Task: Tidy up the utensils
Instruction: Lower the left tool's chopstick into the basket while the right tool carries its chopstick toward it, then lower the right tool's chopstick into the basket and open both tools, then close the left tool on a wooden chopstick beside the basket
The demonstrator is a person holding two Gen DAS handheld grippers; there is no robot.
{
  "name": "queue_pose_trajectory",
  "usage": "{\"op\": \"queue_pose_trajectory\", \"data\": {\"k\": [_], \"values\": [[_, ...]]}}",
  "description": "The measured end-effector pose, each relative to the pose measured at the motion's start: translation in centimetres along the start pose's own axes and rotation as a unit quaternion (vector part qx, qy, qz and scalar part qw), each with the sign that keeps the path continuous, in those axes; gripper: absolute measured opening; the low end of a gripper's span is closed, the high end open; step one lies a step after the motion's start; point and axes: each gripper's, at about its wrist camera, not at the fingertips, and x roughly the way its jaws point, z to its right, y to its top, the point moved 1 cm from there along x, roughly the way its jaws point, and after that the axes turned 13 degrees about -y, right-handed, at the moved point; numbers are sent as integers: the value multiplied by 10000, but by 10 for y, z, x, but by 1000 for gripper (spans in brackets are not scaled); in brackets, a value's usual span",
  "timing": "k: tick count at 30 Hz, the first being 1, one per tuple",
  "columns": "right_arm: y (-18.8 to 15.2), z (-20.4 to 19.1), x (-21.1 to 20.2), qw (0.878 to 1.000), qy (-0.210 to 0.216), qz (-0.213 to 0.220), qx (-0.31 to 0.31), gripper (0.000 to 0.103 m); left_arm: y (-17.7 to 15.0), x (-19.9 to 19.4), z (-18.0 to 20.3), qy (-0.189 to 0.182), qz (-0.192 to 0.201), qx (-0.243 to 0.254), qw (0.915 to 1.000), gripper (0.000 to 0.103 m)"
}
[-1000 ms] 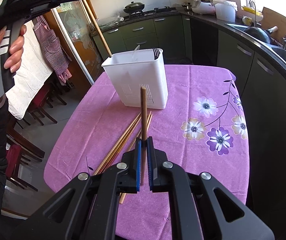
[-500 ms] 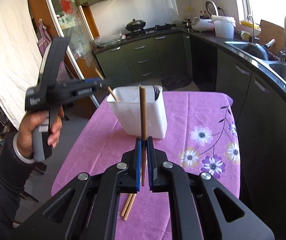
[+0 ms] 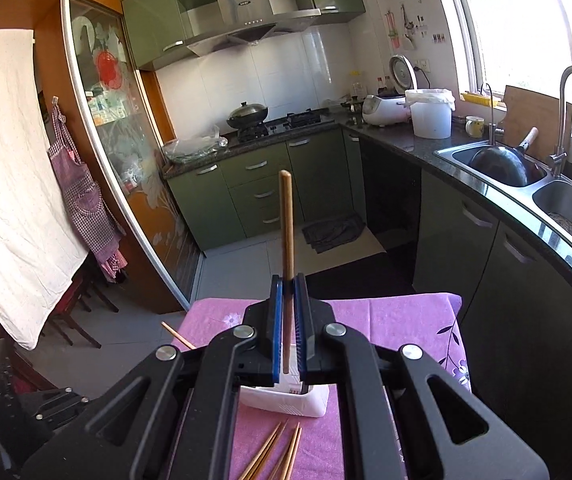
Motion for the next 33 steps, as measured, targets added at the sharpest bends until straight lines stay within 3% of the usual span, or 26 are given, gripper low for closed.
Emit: {"op": "queue_pose_trajectory", "data": {"k": [5, 11, 13, 19, 25, 30, 33], "values": [[-29, -14, 44, 9987, -53, -458, -214, 7, -17, -6, 1, -102, -86, -96, 9999, 28], [-54, -21, 59, 9967, -34, -676, -448, 12, -36, -11, 3, -179, -74, -261, 9995, 30], [-57, -20, 54, 9968, -30, -657, -454, 12, -40, -13, 6, -162, -56, -262, 9995, 35], [-78, 4, -13, 9985, 197, -432, -285, 13, -55, -19, 17, -177, -141, -204, 9995, 36], [-148, 39, -61, 9971, 164, -718, -207, 19, -71, -7, 25, -292, -531, -290, 9977, 41], [-222, 55, -47, 9911, -125, -1289, -312, 19, -83, 25, 24, -477, -1051, -513, 9920, 41], [-245, 63, -28, 9866, -233, -1584, -308, 19, -89, 51, 23, -559, -1372, -607, 9871, 41]]}}
